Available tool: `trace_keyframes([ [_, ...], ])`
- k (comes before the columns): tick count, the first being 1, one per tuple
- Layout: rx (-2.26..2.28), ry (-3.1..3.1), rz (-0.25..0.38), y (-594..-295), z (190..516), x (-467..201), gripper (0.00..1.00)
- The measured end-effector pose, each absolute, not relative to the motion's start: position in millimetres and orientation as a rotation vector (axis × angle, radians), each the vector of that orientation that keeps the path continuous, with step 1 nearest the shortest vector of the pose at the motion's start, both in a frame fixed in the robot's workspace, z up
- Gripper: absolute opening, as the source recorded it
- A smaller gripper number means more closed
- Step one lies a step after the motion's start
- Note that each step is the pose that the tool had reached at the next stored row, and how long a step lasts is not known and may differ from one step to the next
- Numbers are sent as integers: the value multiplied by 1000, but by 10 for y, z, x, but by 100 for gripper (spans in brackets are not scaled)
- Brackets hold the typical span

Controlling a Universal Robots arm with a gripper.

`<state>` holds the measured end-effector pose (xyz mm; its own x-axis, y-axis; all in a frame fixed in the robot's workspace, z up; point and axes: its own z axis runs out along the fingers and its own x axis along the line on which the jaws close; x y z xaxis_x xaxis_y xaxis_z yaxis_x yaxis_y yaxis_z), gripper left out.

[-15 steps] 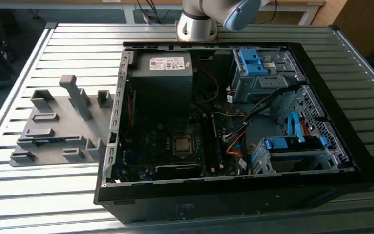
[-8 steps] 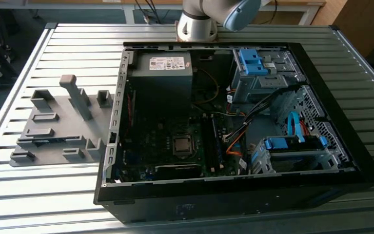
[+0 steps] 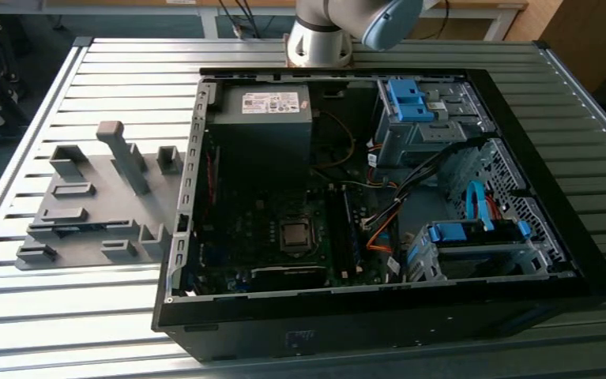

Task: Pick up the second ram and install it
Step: 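Pick up the second ram and move it above second insertion slot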

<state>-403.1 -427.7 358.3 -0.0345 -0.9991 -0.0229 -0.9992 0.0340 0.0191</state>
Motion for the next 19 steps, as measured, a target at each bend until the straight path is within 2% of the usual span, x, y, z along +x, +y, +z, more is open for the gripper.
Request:
trace_keyframes([
  [19,-2129,2305,46,-4291,3502,-4030,25],
])
